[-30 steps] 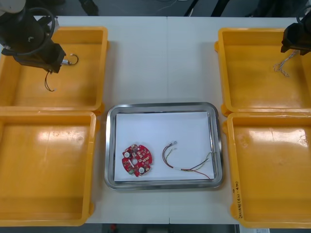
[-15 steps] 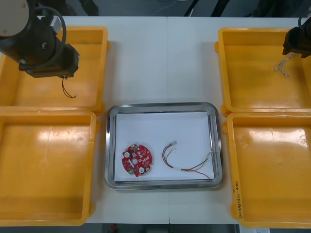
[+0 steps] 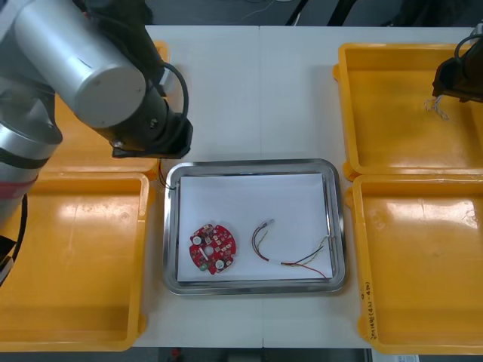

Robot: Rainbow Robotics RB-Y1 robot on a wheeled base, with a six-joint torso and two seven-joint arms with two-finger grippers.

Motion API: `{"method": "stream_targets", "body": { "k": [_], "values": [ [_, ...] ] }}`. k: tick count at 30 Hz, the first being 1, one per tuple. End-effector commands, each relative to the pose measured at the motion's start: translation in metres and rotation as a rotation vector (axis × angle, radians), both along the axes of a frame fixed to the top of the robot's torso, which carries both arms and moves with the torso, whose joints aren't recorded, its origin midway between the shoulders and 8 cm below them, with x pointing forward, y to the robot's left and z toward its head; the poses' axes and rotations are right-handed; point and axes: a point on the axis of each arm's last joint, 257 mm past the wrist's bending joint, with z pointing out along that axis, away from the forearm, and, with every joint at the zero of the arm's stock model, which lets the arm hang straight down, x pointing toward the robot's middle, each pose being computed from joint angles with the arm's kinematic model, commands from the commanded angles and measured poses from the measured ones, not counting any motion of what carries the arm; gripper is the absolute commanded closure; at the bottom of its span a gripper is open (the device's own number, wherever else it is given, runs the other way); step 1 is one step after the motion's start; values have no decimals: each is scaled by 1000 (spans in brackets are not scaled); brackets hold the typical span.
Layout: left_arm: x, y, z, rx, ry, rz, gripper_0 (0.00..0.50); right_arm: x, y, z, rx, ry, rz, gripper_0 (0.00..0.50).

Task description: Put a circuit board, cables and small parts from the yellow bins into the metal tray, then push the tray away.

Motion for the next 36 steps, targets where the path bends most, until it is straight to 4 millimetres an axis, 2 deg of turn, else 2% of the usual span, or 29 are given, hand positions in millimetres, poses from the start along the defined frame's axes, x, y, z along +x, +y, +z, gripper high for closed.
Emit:
{"method": "stream_targets", "body": {
  "k": [1,12,19,25,36],
  "values": [
    [-10,-40,-11,-14,-14,-49,500,17,-11,49,40,-113,-57,0],
    [-19,-58,-56,25,61,-85,500,17,-16,20,61,-128,-69,0],
    [-11,-60,-79,44,65,-82,500,12,-16,-3,74,-117,-75,0],
    [-5,-58,-102,68,67,-74,500,9,-9,-19,82,-94,-72,0],
    [-6,-56,-118,74,80,-74,500,4,-2,-39,97,-70,-65,0]
  ]
}}
